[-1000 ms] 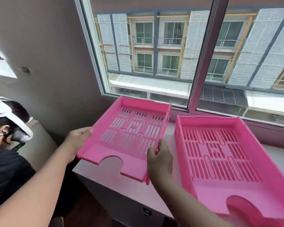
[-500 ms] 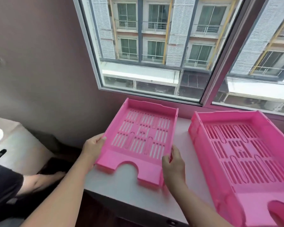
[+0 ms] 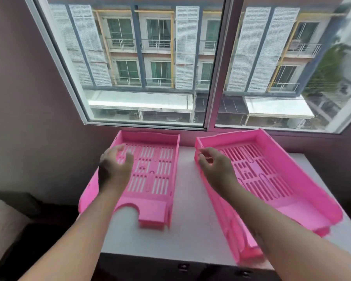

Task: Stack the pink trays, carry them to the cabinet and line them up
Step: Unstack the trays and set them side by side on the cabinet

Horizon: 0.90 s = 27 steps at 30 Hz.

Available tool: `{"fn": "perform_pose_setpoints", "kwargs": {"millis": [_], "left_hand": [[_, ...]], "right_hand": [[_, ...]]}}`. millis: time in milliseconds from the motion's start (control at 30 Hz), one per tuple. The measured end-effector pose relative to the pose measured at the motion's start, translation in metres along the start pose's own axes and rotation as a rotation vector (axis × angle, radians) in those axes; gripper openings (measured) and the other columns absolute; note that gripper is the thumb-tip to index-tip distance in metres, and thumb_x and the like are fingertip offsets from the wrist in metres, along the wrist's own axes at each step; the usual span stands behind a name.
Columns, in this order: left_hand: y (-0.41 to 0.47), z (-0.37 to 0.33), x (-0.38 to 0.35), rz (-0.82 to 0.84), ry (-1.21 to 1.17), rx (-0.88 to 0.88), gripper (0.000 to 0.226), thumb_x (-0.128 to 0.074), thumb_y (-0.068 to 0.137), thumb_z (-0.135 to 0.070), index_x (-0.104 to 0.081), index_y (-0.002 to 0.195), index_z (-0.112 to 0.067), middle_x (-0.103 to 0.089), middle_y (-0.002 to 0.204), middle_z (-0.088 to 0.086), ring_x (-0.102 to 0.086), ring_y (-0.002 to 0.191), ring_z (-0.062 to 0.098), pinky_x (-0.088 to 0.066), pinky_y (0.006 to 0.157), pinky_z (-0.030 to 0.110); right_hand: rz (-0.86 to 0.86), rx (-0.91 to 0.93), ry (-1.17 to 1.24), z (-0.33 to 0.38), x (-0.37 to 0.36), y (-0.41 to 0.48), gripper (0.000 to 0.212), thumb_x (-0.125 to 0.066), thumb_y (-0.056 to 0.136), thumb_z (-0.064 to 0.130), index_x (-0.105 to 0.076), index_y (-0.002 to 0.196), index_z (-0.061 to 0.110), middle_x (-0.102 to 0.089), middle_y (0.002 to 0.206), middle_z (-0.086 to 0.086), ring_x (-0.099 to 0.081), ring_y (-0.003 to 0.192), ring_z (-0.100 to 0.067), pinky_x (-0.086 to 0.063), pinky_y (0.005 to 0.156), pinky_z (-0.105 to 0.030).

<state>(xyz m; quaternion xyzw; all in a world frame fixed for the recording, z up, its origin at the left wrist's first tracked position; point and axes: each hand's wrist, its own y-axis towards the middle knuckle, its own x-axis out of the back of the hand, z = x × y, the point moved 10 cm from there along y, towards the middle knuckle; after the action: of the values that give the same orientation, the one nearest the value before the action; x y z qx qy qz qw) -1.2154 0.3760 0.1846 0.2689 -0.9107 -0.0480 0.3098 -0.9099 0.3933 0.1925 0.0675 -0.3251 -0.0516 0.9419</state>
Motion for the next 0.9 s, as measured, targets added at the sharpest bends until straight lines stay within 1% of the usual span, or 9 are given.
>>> {"fn": "perform_pose_setpoints", "kwargs": {"millis": [100, 233, 367, 433, 500, 600, 667, 800, 900], "left_hand": [[-0.037, -0.043, -0.064, 0.214, -0.11, 0.047, 0.045, -0.058, 0.088, -0.029, -0.061, 0.128, -0.009, -0.068, 0.123, 0.009, -0.064, 0.109, 0.024, -0.049, 0.09, 0.032], [-0.104, -0.066, -0.15, 0.51, -0.204, 0.255, 0.065, -0.06, 0.089, -0.037, -0.043, 0.146, -0.01, -0.051, 0.146, 0.008, -0.053, 0.123, 0.02, -0.038, 0.097, 0.027], [-0.166, -0.066, -0.201, 0.65, -0.311, 0.481, 0.073, -0.057, 0.091, -0.046, -0.033, 0.151, -0.012, -0.046, 0.149, 0.006, -0.052, 0.124, 0.023, -0.042, 0.1, 0.036], [-0.175, -0.07, -0.207, 0.614, -0.279, 0.448, 0.054, -0.053, 0.095, -0.037, -0.046, 0.142, -0.012, -0.057, 0.137, 0.004, -0.057, 0.111, 0.018, -0.043, 0.088, 0.03], [-0.176, -0.075, -0.207, 0.557, -0.287, 0.416, 0.036, -0.049, 0.097, -0.032, -0.06, 0.125, -0.013, -0.066, 0.12, 0.0, -0.06, 0.101, 0.016, -0.043, 0.082, 0.028], [-0.169, -0.075, -0.202, 0.532, -0.272, 0.388, 0.027, -0.045, 0.097, -0.03, -0.061, 0.088, -0.011, -0.062, 0.081, 0.006, -0.052, 0.072, 0.018, -0.04, 0.067, 0.031], [-0.157, -0.073, -0.196, 0.542, -0.242, 0.368, 0.027, -0.044, 0.1, -0.027, -0.047, 0.074, -0.017, -0.045, 0.07, 0.001, -0.038, 0.064, 0.016, -0.029, 0.058, 0.03], [-0.121, -0.063, -0.184, 0.531, -0.13, 0.31, 0.039, -0.043, 0.101, -0.026, -0.025, 0.066, -0.024, -0.028, 0.067, 0.0, -0.025, 0.06, 0.014, -0.021, 0.061, 0.03], [-0.097, -0.055, -0.175, 0.51, -0.032, 0.299, 0.042, -0.042, 0.102, -0.028, -0.027, 0.063, -0.021, -0.027, 0.06, -0.001, -0.023, 0.053, 0.014, -0.02, 0.056, 0.028]], "right_hand": [[-0.1, 0.022, -0.127, -0.028, 0.073, 0.011, 0.025, -0.055, 0.097, 0.013, -0.07, 0.114, 0.004, -0.073, 0.095, -0.01, -0.062, 0.082, -0.019, -0.054, 0.07, -0.027], [-0.219, -0.093, -0.35, -0.107, 0.165, 0.014, 0.025, -0.056, 0.094, 0.018, -0.07, 0.111, 0.006, -0.073, 0.108, -0.018, -0.066, 0.095, -0.034, -0.054, 0.082, -0.04], [-0.054, -0.393, -0.424, -0.199, 0.206, 0.004, 0.045, -0.059, 0.091, 0.03, -0.059, 0.133, 0.013, -0.063, 0.132, -0.013, -0.06, 0.115, -0.034, -0.048, 0.09, -0.04], [0.085, -0.463, -0.372, -0.226, 0.197, -0.001, 0.039, -0.058, 0.093, 0.027, -0.061, 0.129, 0.01, -0.068, 0.121, -0.014, -0.064, 0.103, -0.032, -0.049, 0.082, -0.037], [0.17, -0.444, -0.369, -0.232, 0.184, -0.003, 0.019, -0.051, 0.096, 0.018, -0.064, 0.107, 0.009, -0.069, 0.101, -0.015, -0.061, 0.078, -0.024, -0.045, 0.063, -0.032], [0.17, -0.414, -0.35, -0.227, 0.177, -0.004, 0.014, -0.044, 0.096, 0.011, -0.058, 0.093, 0.013, -0.066, 0.092, -0.013, -0.052, 0.066, -0.015, -0.036, 0.053, -0.027], [0.177, -0.411, -0.303, -0.223, 0.169, -0.008, 0.017, -0.043, 0.096, 0.011, -0.059, 0.093, 0.012, -0.066, 0.089, -0.009, -0.055, 0.068, -0.016, -0.038, 0.054, -0.028], [0.142, -0.431, -0.166, -0.209, 0.143, -0.02, 0.022, -0.04, 0.095, 0.013, -0.062, 0.098, 0.01, -0.066, 0.091, -0.009, -0.063, 0.079, -0.025, -0.052, 0.066, -0.037], [0.1, -0.447, -0.11, -0.196, 0.125, -0.025, 0.022, -0.039, 0.094, 0.015, -0.06, 0.098, 0.01, -0.065, 0.09, -0.008, -0.063, 0.081, -0.027, -0.055, 0.073, -0.042]]}}
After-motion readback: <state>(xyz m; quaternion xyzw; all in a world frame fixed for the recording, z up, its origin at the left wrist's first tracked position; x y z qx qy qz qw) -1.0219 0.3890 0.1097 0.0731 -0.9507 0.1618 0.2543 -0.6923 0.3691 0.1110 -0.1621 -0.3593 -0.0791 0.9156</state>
